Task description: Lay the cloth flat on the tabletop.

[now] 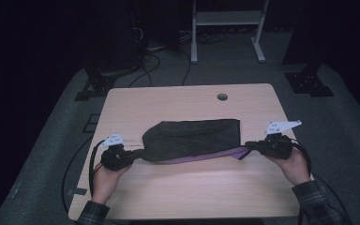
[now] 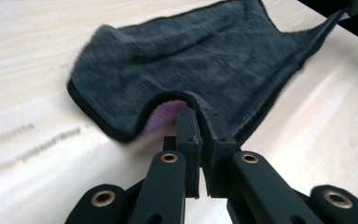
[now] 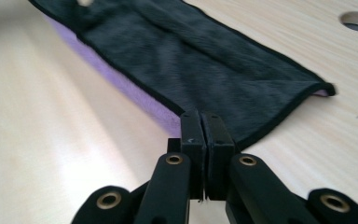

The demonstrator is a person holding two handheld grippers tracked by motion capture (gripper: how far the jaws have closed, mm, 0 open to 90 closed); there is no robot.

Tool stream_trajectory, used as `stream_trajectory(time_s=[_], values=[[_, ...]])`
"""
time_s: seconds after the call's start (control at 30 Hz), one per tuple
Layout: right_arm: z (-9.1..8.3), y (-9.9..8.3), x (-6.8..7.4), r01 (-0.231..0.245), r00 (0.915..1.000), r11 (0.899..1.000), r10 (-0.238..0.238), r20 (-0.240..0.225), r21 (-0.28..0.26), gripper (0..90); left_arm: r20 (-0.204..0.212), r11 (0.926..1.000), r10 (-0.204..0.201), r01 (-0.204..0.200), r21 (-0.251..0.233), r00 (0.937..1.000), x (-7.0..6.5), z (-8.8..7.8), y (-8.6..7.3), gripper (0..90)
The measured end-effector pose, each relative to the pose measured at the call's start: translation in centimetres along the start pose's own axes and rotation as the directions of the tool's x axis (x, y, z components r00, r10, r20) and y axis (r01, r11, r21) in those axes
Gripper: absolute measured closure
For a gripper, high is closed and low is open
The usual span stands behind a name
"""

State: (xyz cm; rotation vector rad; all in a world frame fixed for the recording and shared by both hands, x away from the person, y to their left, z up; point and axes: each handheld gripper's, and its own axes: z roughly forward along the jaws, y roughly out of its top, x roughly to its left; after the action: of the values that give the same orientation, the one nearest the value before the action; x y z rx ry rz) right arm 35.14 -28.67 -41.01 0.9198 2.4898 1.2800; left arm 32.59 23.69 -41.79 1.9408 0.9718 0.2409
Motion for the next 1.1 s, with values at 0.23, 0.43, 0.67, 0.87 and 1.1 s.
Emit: stream_trajectory(time_s=[0.23, 0.43, 0.67, 0.87, 1.1], values=[[-1.4, -2.9, 4.3, 0.034, 0.9950, 0.999, -0.030, -0.095, 0.038, 88.1, 0.013, 0.9993, -0.030, 0.030, 0.021, 0.9995, -1.6, -2.5, -3.1, 86.2], [-1.8, -5.1, 6.9, 0.053, 0.9896, 0.994, -0.039, -0.139, 0.099, 88.1, 0.023, 0.9965, -0.065, 0.064, 0.054, 0.9976, -2.6, -3.8, -5.6, 86.2], [-2.2, -7.5, 8.2, 0.048, 0.9879, 0.985, -0.022, -0.154, 0.166, 88.0, 0.050, 0.9869, -0.089, 0.082, 0.139, 0.9948, -3.9, -3.5, -8.1, 86.1], [-2.3, -7.9, 7.7, 0.035, 0.9896, 0.987, -0.013, -0.144, 0.157, 64.2, -0.008, 0.9890, -0.023, 0.024, 0.146, 0.9997, -4.2, -3.1, -7.6, 67.8], [-2.6, -6.6, 6.3, 0.024, 0.9970, 0.997, -0.019, -0.075, 0.069, 41.5, -0.068, 0.9960, 0.029, -0.023, 0.087, 0.9973, -3.6, -3.5, -5.6, 44.4]])
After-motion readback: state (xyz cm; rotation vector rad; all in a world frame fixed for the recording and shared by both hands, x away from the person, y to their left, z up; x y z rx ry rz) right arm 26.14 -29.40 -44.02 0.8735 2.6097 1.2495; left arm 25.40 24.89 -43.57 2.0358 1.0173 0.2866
